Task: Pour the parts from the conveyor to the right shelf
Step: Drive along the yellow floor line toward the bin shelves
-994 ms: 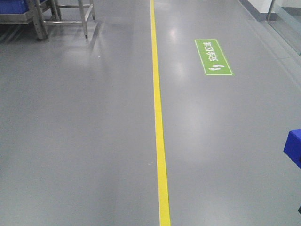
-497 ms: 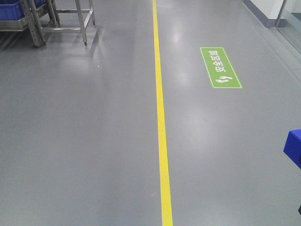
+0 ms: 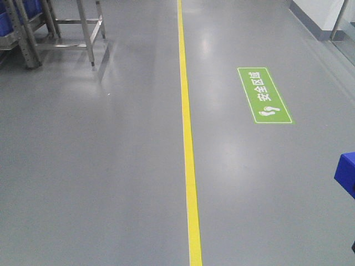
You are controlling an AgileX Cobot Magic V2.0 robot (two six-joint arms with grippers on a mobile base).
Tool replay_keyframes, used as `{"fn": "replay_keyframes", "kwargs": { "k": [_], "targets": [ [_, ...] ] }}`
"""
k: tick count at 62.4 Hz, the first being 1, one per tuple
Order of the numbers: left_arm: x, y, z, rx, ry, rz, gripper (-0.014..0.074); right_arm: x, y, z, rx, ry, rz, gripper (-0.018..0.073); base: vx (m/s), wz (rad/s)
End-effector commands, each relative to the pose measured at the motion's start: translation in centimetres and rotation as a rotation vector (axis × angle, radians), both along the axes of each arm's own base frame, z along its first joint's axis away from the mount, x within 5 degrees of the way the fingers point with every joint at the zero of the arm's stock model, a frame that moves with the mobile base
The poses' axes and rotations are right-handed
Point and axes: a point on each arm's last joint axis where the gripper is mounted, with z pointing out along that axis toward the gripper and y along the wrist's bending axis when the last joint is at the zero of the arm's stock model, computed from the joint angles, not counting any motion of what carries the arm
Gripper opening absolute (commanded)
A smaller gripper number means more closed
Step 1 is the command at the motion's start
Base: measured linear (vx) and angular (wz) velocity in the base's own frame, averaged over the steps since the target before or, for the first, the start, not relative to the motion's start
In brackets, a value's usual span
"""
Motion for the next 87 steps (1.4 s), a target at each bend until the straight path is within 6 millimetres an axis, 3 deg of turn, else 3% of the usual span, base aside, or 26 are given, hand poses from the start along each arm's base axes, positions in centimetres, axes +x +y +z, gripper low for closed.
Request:
{"fn": "replay_keyframes", "kwargs": {
  "k": [1,42,87],
  "targets": [
    [-0.02,-0.03,-0.25,-0.010,-0.060,-0.003,-0.0006,0.09,-0.13,1.69,0.003,-0.104,-0.014,-0.0005,0.61,-0.12],
    [-0.02,-0.03,-0.25,-0.010,-0.060,-0.003,-0.0006,0.09,-0.13,1.69,0.003,-0.104,-0.014,-0.0005,0.66,-0.12],
    [-0.02,-0.03,-0.25,-0.010,-0.060,-0.003,-0.0006,0.09,-0.13,1.69,0.003,-0.104,-0.014,-0.0005,0.73,0.15]
  ]
}}
